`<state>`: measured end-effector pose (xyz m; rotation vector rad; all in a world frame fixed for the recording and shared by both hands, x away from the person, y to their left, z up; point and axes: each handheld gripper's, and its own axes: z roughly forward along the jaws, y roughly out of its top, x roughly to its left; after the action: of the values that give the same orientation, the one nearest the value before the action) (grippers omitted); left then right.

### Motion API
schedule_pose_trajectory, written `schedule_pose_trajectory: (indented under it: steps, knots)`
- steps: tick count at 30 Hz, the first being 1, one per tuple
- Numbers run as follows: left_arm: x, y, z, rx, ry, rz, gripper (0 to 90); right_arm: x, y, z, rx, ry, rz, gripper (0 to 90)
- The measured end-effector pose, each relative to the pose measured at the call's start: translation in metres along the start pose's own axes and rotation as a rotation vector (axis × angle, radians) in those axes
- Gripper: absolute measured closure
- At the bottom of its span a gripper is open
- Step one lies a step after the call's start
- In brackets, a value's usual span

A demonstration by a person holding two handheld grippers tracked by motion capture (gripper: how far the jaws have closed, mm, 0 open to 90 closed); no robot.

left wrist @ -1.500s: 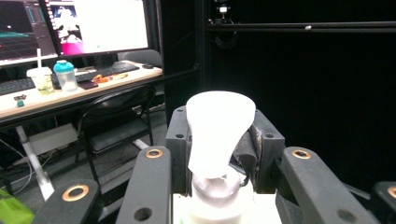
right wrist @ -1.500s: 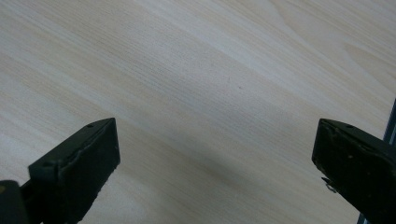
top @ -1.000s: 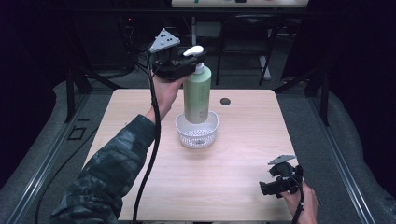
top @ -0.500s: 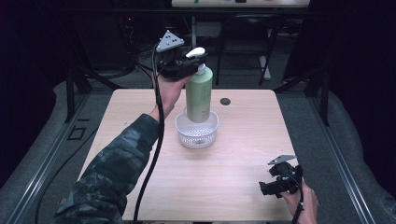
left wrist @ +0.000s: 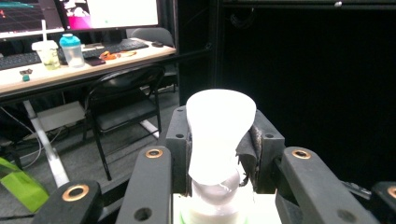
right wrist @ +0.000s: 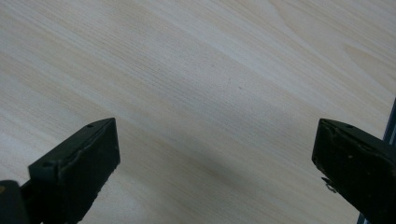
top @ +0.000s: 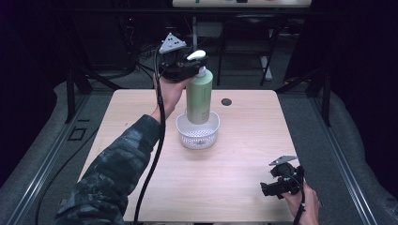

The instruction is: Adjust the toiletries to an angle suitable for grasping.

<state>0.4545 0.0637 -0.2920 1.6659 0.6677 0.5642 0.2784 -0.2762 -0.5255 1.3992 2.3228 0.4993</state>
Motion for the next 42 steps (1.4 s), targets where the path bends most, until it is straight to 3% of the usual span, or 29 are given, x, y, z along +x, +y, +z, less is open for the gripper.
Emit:
schedule_pose_trajectory:
  steps: [42]
  knots:
    - [0.010,-0.030,0.008,0.053,-0.006,-0.045,66.7,0.000,-0.001,0.000,0.002,-0.003,0.002,0.3]
